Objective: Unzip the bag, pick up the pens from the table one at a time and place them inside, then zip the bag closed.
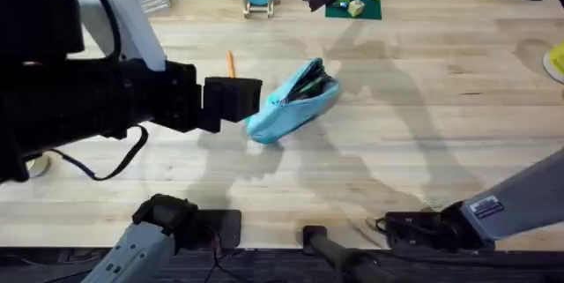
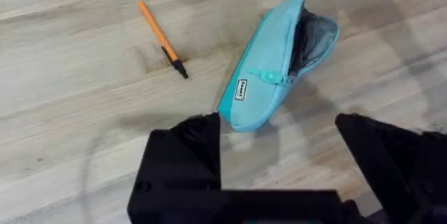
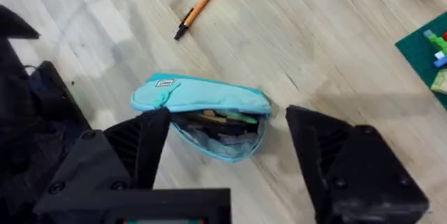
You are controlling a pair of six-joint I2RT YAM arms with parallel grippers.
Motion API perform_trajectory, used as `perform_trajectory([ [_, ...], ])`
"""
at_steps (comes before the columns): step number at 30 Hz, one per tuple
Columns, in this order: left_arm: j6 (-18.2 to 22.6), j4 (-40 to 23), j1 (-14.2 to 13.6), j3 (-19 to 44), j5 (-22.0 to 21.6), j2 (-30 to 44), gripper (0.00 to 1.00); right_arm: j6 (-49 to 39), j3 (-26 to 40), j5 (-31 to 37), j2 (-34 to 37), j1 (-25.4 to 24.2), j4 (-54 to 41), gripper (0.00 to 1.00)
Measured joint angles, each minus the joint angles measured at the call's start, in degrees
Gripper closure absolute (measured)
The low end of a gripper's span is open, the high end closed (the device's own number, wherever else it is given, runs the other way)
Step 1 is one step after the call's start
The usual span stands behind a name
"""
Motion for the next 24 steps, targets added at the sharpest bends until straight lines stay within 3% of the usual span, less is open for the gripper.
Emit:
perform_trajectory([
  [8,-1.9,2.3,0.0,0.1,-3.5,1.6,0.007,0.0,0.0,0.0,0.0,0.0,0.0,0.005],
  [14,-3.6,2.2,0.5,3.6,-4.9,11.3,0.008,0.0,0.0,0.0,0.0,0.0,-0.4,0.005],
  [15,-3.9,2.1,2.1,6.8,-5.1,17.5,0.008,0.0,0.0,0.0,-0.1,0.0,-0.5,0.005],
  [21,-4.1,2.4,7.3,12.9,-5.9,27.0,0.008,0.2,0.0,0.0,-3.2,-1.1,-0.9,0.006],
  [22,-4.2,3.1,9.4,13.7,-6.1,30.5,0.008,0.2,0.0,0.0,-6.1,-2.9,-1.2,0.005],
  [24,-4.2,3.8,10.2,13.7,-6.1,32.6,0.008,0.2,0.0,0.0,-8.2,-4.3,-1.3,0.006],
])
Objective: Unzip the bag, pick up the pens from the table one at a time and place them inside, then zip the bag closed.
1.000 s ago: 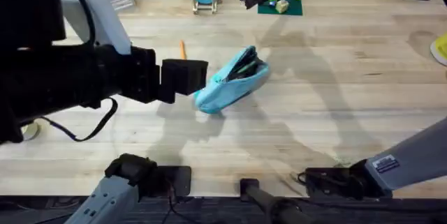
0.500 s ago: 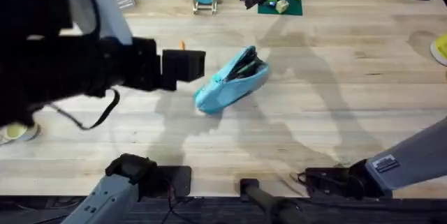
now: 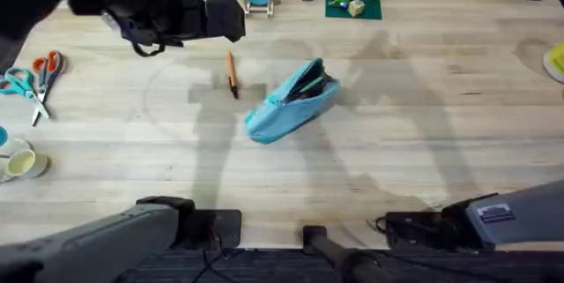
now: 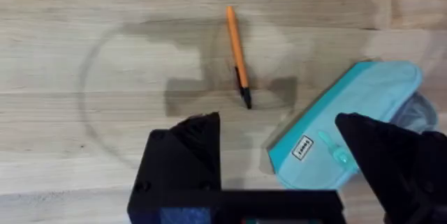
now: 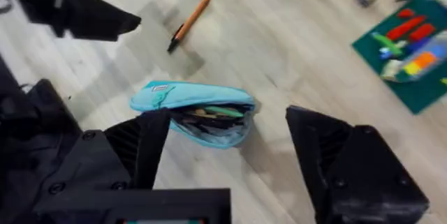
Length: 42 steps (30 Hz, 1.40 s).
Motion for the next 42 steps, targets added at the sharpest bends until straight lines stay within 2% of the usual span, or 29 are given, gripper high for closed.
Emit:
perform_trajectory([
  [9,0.7,5.3,0.5,0.0,0.0,7.0,0.008,0.0,0.4,0.2,-5.6,-3.4,-0.1,0.005],
  [14,1.6,7.9,0.5,0.0,0.0,9.3,0.008,0.0,0.4,0.2,-5.6,-3.4,-0.4,0.005],
  [22,2.0,8.6,0.5,0.0,0.0,11.4,0.005,0.0,0.4,0.2,-5.6,-3.4,-0.4,0.005],
  [35,2.1,11.2,0.5,0.0,-0.1,23.2,0.006,0.0,0.4,0.2,-5.6,-3.4,-0.4,0.005],
  [42,0.6,13.2,0.5,0.0,-2.9,28.0,0.006,0.0,0.4,0.2,-5.6,-3.4,-0.4,0.005],
])
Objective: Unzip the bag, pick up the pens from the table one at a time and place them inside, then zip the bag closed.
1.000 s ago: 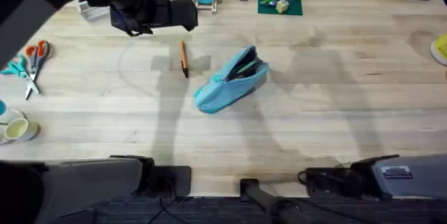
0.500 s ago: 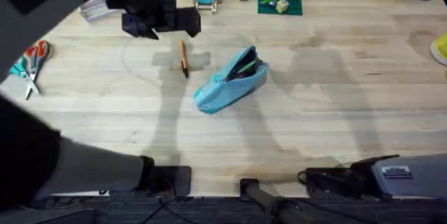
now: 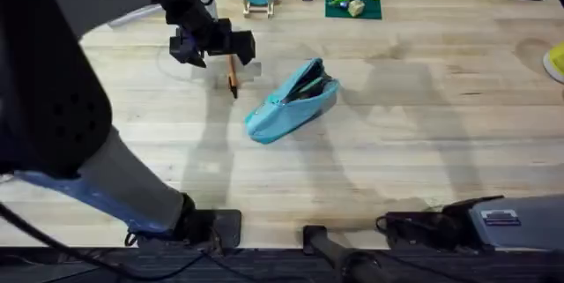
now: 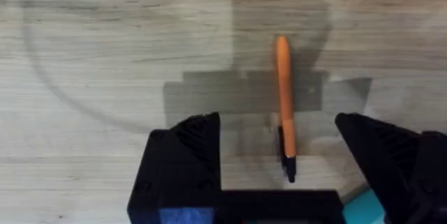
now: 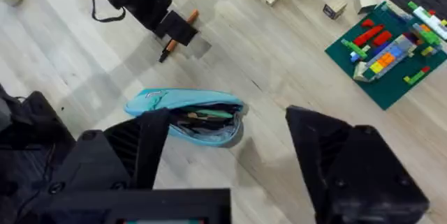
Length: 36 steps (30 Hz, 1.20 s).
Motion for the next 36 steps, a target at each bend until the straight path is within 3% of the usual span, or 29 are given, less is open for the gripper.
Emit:
perform_trajectory([
  [16,-0.6,0.5,-1.0,0.7,-2.1,4.3,0.003,0.0,0.0,0.0,0.0,0.0,0.6,0.005],
  [19,-0.7,0.5,-1.2,0.7,-2.8,4.4,0.045,0.0,0.0,0.0,0.0,0.0,0.6,0.005],
  [21,-0.7,0.5,-1.2,0.8,-2.9,4.4,0.142,0.0,0.0,0.0,0.0,0.0,0.6,0.004],
  [32,-0.8,0.7,-1.5,0.8,-2.4,4.4,0.904,0.0,0.0,0.0,0.0,0.0,0.6,0.005],
  [36,-0.8,0.7,-1.5,0.9,-2.3,4.4,0.955,0.0,0.0,0.0,0.0,0.0,0.6,0.005],
])
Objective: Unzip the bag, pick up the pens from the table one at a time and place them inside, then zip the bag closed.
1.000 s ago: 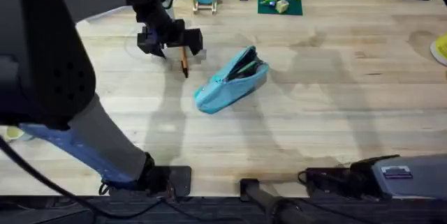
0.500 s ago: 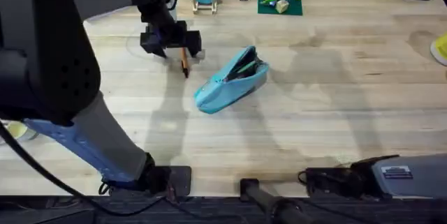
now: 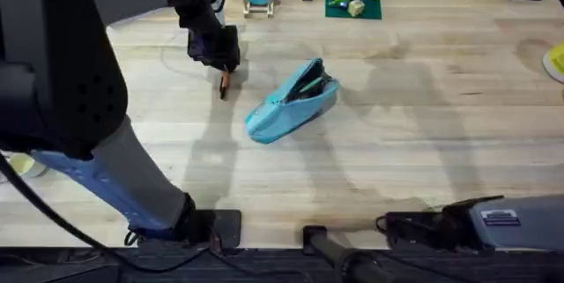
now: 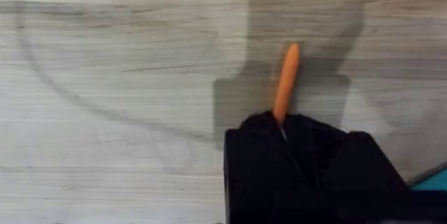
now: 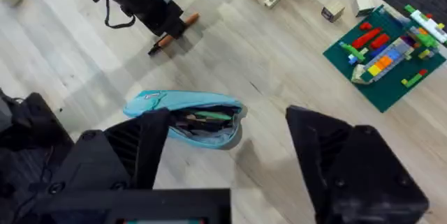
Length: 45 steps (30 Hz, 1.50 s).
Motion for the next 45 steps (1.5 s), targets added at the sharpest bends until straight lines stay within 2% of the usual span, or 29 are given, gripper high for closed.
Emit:
perform_trajectory([
  [13,0.0,-1.3,0.0,1.3,0.1,0.7,0.959,0.0,0.0,0.0,-1.2,0.0,-0.5,0.005],
  [18,0.0,-6.0,0.0,5.8,0.1,2.1,0.959,0.0,0.0,2.5,-4.2,0.0,-0.9,0.005],
  [26,1.3,-15.3,-0.8,16.6,0.0,2.2,0.959,0.0,0.0,7.3,-6.3,0.0,-1.8,0.005],
  [31,1.7,-20.7,-3.4,24.2,0.0,2.2,0.959,0.0,0.0,11.4,-6.9,0.0,-2.9,0.005],
  [35,1.9,-25.1,-6.4,31.7,0.0,2.2,0.959,0.0,0.0,12.9,-7.9,0.0,-3.7,0.005],
  [45,1.9,-33.0,-16.9,49.8,0.0,2.2,0.959,0.0,-0.9,16.5,-13.1,0.0,-3.9,0.005],
])
